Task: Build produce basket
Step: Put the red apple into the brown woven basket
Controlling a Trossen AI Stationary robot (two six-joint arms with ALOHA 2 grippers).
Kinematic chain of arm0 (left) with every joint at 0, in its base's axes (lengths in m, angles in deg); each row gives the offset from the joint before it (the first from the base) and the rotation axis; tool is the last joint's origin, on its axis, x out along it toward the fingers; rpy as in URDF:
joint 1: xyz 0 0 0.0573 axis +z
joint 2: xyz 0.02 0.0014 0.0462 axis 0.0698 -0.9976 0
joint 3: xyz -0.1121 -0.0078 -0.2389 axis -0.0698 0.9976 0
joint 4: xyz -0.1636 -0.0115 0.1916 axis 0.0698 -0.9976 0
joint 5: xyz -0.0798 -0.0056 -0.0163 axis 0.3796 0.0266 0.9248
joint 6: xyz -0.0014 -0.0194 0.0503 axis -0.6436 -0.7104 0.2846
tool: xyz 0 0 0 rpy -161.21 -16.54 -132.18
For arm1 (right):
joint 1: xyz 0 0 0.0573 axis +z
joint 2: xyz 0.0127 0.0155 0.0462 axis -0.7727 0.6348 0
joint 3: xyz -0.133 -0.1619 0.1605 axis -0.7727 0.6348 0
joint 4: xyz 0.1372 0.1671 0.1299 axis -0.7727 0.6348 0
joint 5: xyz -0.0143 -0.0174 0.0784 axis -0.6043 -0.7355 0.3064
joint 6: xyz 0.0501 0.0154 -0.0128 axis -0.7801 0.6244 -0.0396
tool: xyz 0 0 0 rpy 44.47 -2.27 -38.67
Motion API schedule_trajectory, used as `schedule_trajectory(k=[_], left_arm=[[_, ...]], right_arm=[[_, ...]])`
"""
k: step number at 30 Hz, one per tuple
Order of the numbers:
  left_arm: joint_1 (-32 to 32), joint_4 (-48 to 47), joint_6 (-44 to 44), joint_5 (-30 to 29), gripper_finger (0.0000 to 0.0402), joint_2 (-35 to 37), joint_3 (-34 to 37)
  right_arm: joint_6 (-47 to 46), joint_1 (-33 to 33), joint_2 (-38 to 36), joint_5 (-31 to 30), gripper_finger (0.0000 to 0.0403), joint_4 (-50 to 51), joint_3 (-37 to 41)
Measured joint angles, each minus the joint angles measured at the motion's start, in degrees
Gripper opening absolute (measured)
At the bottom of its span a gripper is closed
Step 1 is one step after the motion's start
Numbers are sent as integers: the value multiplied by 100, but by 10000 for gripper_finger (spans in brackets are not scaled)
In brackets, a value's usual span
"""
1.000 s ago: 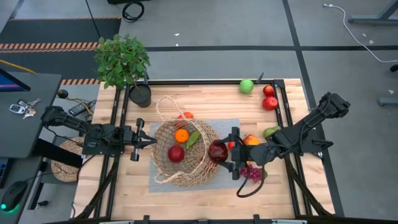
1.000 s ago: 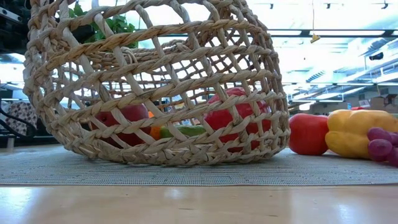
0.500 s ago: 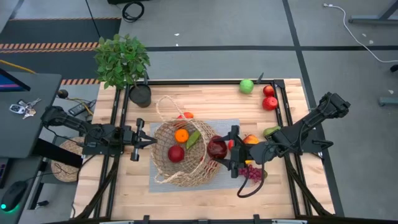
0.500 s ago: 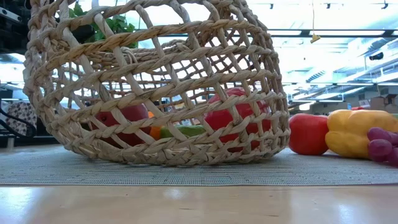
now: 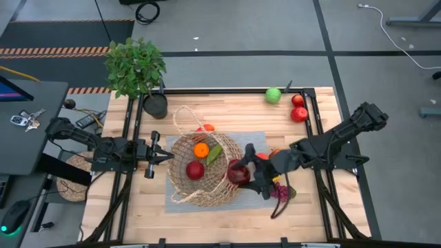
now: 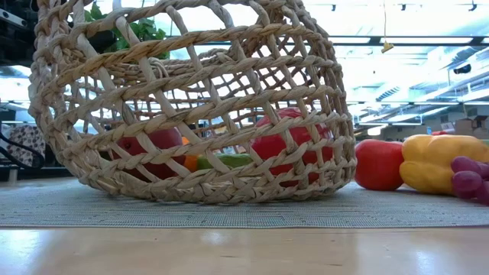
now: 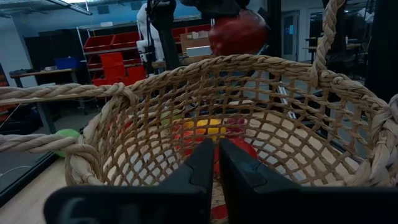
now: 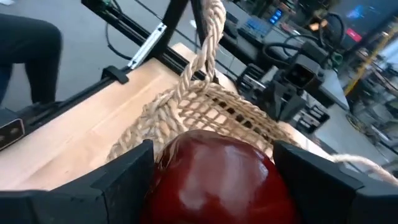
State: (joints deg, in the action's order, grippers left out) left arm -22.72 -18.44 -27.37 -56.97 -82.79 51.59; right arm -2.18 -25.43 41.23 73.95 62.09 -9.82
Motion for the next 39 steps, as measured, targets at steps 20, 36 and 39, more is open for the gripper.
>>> schedule_trajectory(k=[20,36,39], left_arm=[[0,0,0,-2,36,1,0],[0,2,0,-2,36,2,0],[2,1,-1,-2,34,2,-1]], right_arm=[[-1186,-914,-2,495,327,-460,-692],[-2622,-1696,1032,856,327,-1170,-1540],[-2584,-1703,1565,884,327,-948,-2168]])
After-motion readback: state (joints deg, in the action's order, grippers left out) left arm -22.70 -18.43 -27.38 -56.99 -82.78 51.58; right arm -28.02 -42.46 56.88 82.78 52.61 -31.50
